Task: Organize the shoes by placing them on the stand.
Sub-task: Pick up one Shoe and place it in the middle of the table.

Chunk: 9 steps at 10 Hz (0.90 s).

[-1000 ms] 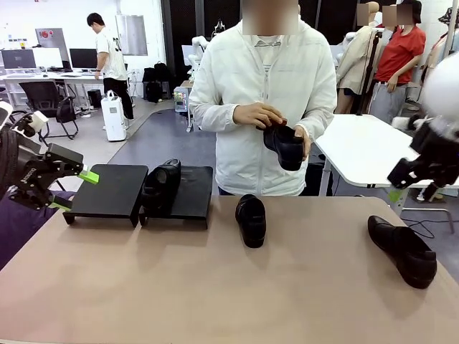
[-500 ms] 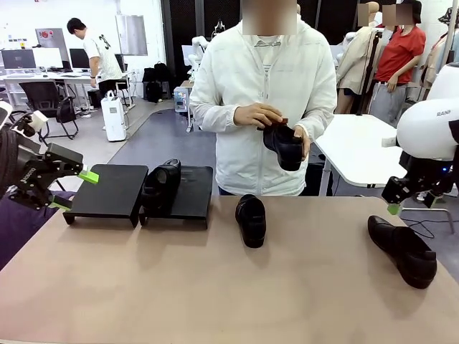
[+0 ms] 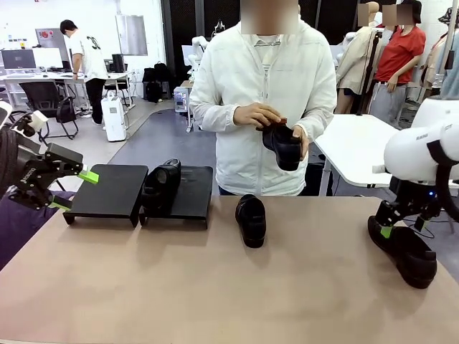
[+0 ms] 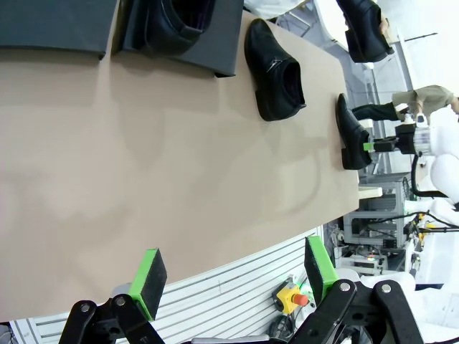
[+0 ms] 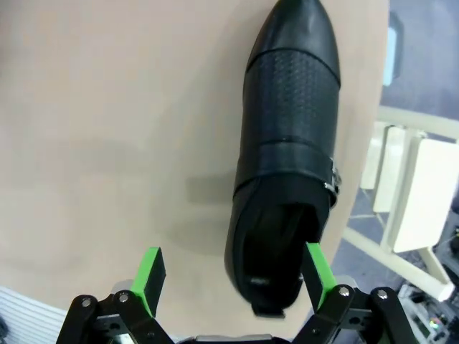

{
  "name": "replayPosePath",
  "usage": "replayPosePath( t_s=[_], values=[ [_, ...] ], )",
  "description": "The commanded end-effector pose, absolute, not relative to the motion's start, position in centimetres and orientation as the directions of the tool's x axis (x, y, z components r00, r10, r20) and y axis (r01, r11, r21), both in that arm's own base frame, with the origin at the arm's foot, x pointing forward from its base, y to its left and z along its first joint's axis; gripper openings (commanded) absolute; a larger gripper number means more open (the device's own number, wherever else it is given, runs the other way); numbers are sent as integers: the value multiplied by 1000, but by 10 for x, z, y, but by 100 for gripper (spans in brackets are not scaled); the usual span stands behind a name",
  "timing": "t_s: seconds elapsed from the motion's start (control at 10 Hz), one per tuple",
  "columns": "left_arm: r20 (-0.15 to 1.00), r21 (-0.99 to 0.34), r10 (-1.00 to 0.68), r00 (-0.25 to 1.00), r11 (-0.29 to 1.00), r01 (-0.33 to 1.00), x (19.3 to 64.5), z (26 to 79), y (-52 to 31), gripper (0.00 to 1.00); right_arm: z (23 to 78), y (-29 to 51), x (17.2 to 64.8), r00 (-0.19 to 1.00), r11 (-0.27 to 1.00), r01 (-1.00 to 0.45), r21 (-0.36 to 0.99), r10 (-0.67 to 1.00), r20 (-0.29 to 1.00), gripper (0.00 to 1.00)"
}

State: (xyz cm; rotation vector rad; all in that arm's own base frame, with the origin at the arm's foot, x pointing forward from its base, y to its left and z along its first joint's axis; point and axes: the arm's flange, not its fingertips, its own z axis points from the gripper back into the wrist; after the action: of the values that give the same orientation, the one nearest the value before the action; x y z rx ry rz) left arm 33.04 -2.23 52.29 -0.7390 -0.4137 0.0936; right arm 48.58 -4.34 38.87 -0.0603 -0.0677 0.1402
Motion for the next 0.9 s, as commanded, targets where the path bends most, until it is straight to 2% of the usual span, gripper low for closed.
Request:
replayPosePath(
  t_s=[0.0,0.4,0.8],
  values=[
    [326,-669,225,918,741,55,327,521,-20,100,377,-50,506,986,988,-150,-30,151,68,100],
    [326,-669,225,918,741,55,327,521,-20,100,342,-61,518,993,993,-115,31,114,39,100],
    [326,-669,225,918,741,55,327,521,-20,100,343,-58,513,993,994,-107,38,109,-43,100]
  ],
)
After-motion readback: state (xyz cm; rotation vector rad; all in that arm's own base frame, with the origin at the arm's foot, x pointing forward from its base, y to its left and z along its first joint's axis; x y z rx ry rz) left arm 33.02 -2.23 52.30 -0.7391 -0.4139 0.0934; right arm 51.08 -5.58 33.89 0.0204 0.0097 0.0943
